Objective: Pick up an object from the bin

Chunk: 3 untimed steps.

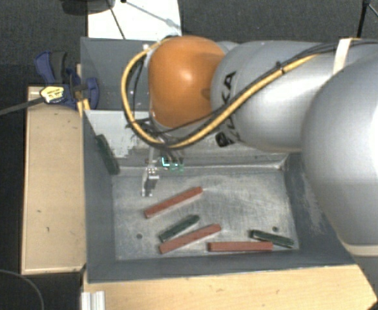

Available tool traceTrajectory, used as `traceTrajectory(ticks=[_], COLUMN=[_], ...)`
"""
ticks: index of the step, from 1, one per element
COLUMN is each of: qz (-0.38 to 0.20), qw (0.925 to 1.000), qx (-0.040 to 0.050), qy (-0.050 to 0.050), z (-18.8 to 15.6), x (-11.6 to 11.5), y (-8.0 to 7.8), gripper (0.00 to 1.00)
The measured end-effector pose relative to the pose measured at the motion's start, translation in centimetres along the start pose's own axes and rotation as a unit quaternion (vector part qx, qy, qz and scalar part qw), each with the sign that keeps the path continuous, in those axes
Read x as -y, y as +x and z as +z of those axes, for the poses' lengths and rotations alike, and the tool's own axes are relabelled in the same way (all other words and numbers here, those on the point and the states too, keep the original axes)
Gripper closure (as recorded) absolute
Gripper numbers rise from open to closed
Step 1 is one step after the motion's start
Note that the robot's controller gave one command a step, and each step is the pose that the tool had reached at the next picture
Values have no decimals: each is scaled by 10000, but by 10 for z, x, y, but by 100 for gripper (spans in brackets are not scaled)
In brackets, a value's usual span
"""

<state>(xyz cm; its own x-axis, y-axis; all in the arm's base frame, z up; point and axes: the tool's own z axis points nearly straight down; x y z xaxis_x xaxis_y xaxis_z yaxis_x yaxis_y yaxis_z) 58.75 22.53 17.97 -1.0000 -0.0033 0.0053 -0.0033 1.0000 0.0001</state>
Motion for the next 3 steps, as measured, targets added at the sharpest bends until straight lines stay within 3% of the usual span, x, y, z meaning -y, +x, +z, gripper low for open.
traceTrajectory(ticks=[1, 2, 3], qz=[22, -345, -675], qw=[10000, 9994, 9977], qx=[40, 57, 82], qy=[-9, -12, -21], z=[-5, 44, 106], x=[1, 52, 16], y=[-2, 10, 36], gripper=[0, 0, 100])
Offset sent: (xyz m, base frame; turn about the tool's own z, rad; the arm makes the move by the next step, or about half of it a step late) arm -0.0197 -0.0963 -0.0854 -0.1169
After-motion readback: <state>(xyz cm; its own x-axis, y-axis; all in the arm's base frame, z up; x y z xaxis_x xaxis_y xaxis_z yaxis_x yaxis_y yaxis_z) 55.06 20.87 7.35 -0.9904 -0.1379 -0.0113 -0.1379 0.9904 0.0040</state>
